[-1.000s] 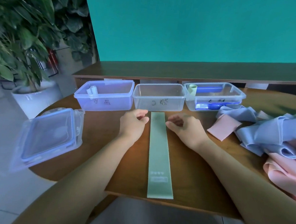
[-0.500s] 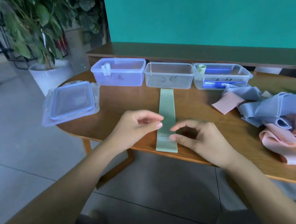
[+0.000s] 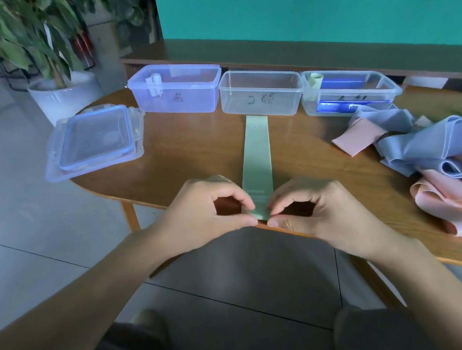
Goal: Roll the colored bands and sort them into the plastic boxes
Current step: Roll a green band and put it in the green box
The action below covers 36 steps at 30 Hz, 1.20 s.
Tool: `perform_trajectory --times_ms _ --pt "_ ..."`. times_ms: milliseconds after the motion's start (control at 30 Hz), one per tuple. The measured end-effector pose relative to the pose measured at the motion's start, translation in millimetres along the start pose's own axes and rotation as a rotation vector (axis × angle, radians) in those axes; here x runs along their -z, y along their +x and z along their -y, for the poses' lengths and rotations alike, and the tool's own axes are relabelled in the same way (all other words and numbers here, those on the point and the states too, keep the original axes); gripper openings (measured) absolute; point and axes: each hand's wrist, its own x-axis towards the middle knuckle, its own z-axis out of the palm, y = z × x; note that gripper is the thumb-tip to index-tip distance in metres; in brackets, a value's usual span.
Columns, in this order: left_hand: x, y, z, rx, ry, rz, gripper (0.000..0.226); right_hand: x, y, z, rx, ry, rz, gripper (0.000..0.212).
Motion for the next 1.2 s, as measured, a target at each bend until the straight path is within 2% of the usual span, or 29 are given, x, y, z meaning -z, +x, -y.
perform_trajectory --times_ms 133,267,400,500,733,867,967,1100,1200 --pt "-11 0 -4 -0.073 0.064 -0.052 0.013 6 -5 -3 -0.034 -0.050 -0.017 0.016" --pt "-13 -1 -8 -0.075 0.091 -0.075 0.011 6 -4 -1 -0.041 -0.061 -0.021 0.020" --pt "-11 0 -9 -0.019 0.125 -0.084 0.008 4 -3 -1 -0.069 -0.066 -0.012 0.016" --pt "-10 2 -11 0.013 0.142 -0.051 0.006 4 -3 0 -0.159 -0.053 -0.014 0.010" --pt "-1 14 -14 0.236 0.186 0.080 0.018 12 13 2 -0.380 -0.039 0.056 0.014" --pt "1 21 -11 0.296 0.176 0.116 0.019 11 18 -2 -0.430 -0.049 0.045 0.017" --pt "2 23 -15 0.261 0.122 0.118 0.011 11 18 -4 -0.404 -0.029 -0.009 0.018" --pt "0 21 -17 0.153 0.070 0.163 0.012 11 13 0 -0.244 0.039 0.056 0.011" --pt "-1 19 -18 0.097 0.134 0.138 0.012 9 9 0 -0.170 0.002 0.095 0.010"
